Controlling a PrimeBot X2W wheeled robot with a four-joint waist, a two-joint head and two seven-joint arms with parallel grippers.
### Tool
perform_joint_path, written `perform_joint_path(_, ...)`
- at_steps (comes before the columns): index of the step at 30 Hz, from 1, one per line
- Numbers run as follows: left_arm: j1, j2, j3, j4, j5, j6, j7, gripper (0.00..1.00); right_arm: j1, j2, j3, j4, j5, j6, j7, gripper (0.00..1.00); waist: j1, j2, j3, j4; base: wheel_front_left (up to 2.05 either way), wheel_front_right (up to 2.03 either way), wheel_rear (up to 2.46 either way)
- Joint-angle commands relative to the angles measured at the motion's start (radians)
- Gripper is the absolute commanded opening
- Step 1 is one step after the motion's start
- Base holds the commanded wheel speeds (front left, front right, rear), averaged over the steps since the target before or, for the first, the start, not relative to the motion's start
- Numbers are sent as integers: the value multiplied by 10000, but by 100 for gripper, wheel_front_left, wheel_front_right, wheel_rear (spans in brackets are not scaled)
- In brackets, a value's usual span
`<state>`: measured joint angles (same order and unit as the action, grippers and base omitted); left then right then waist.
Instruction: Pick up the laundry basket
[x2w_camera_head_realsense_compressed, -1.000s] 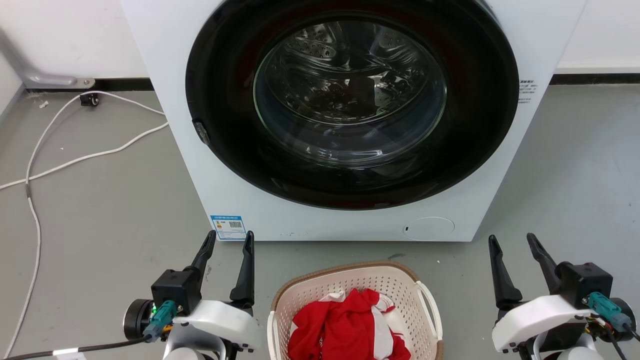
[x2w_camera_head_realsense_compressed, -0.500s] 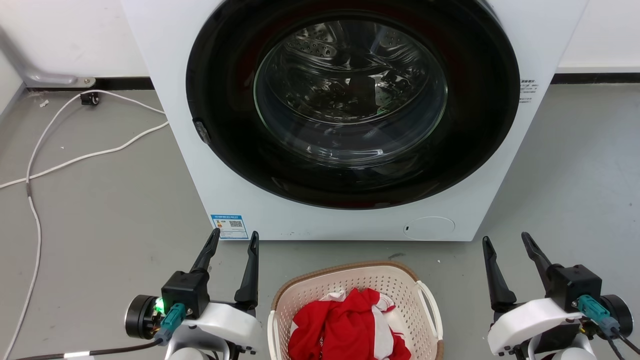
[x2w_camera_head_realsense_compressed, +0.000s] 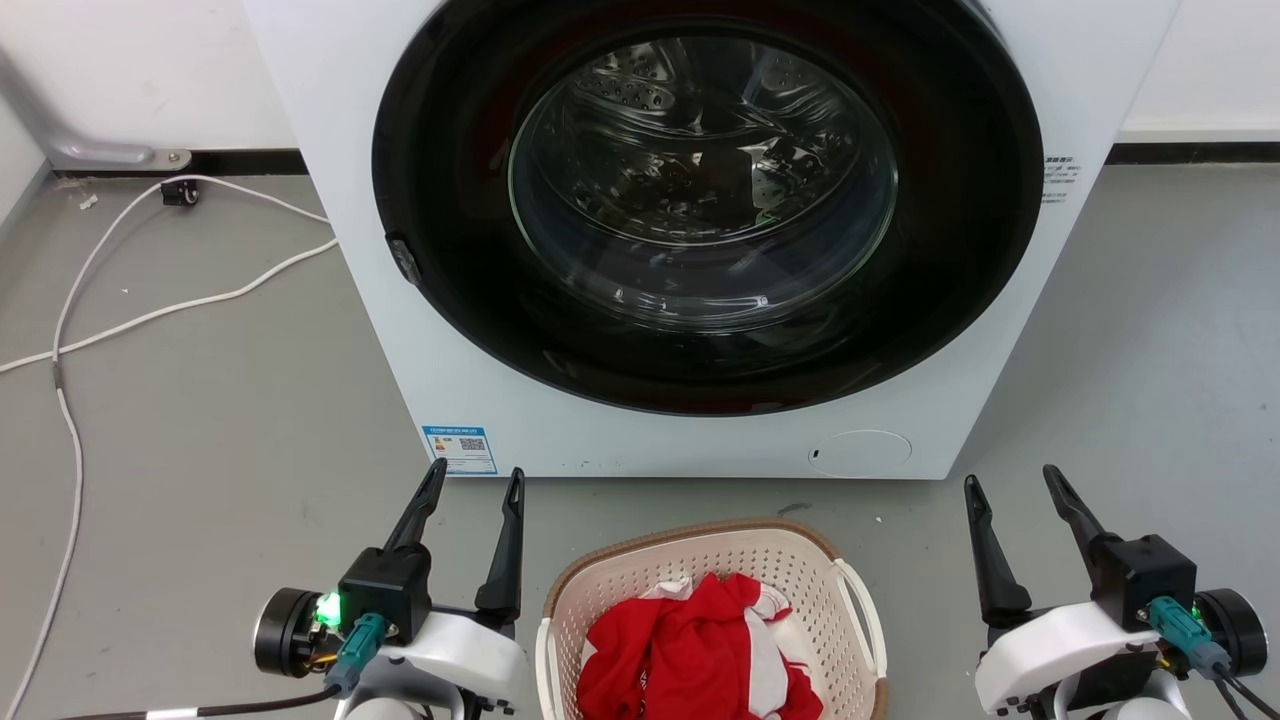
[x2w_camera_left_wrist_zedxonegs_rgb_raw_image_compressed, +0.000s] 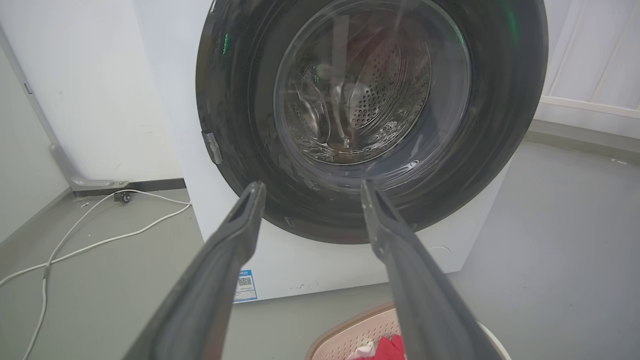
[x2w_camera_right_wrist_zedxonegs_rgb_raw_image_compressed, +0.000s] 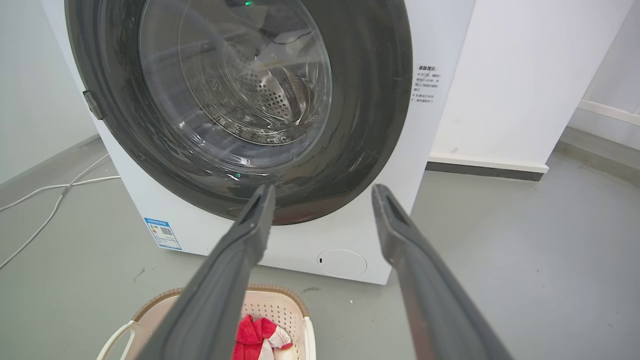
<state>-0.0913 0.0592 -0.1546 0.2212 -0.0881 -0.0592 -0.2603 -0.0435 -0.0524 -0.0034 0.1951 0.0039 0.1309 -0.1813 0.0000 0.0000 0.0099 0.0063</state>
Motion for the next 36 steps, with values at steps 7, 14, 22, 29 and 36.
perform_joint_path(7, -83, -50, 124, 93, -27, -100, -52, 100, 42, 35, -59, 60, 40, -3, -124, 100, 0, 0, 17, 29, 0, 0, 0)
perform_joint_path(14, -83, -74, 181, 115, -20, -151, -52, 100, 1, 35, -88, 96, 107, -3, -145, 100, 0, 0, 67, 52, 0, 0, 0)
perform_joint_path(22, -125, -88, 187, 140, -1, -168, -52, 100, -56, 36, -154, 104, 47, -3, -130, 100, 0, 0, 174, 69, 0, 0, 0)
perform_joint_path(29, -281, -91, 50, 646, -62, -260, -52, 100, -218, 34, -335, 152, -31, -3, 27, 100, 0, 0, 531, 78, 0, 0, 0)
perform_joint_path(36, -942, -90, -171, 2342, -509, -447, -51, 100, -683, 34, -506, 760, -102, -3, 304, 100, 0, 0, 1635, 53, 0, 0, 0)
